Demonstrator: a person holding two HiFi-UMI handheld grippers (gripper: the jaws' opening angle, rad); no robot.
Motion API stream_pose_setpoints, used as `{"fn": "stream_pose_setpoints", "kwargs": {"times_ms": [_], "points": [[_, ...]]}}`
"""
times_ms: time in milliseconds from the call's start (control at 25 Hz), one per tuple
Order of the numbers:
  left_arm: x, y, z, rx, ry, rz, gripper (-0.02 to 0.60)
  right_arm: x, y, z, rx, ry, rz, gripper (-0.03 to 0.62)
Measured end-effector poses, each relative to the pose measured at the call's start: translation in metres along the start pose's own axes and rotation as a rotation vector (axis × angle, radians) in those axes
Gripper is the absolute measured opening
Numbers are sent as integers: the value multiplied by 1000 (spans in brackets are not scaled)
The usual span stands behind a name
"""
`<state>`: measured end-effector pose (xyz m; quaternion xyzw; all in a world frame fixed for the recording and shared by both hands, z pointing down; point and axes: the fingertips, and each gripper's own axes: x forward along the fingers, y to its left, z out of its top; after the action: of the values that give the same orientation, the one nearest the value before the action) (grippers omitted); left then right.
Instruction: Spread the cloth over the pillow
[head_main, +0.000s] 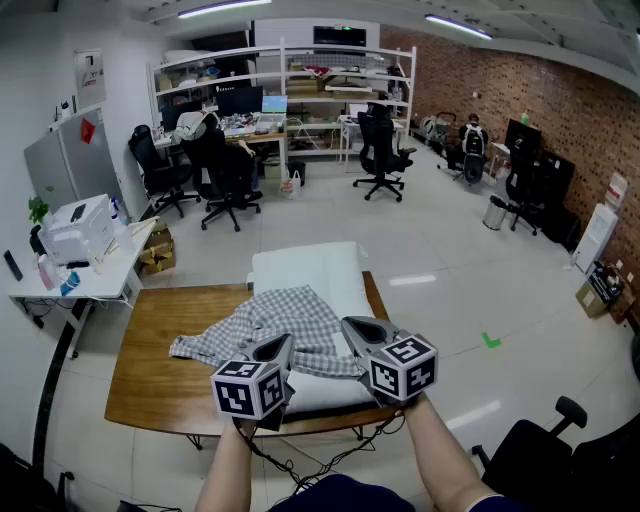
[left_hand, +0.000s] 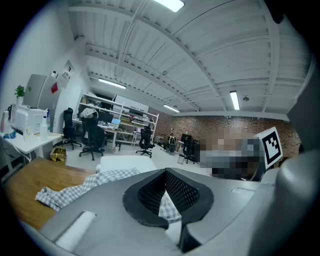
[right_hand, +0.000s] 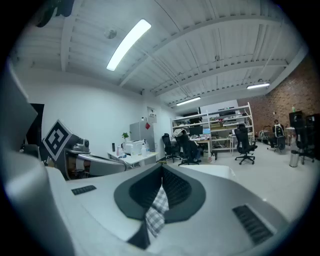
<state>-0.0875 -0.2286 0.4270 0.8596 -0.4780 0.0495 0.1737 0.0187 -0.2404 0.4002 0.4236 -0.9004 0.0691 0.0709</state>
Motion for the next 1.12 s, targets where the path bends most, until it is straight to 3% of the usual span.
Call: {"fn": "stream_pose_setpoints", "kwargs": {"times_ms": [280,600,720,880,920,1120], "points": [[1,4,-4,-6,3,13,9,1,-7,-18,4,50,-10,11],[1,27,-54,-33,83,67,9,-5,-38,-102,32,202,-133,32],[0,31,-74,-35,112,76,9,-13,-47,-129,52,248,-174,121],[-1,33,-97,-34,129,81,10,-26,-58,-157,80,270,-215,142],[-2,35,-104,-39,139,82,10,-28,-58,-163,85,271,-212,201],[-7,37,-133,-68,195,101,11,-34,-58,-192,68,340,-200,207]]}}
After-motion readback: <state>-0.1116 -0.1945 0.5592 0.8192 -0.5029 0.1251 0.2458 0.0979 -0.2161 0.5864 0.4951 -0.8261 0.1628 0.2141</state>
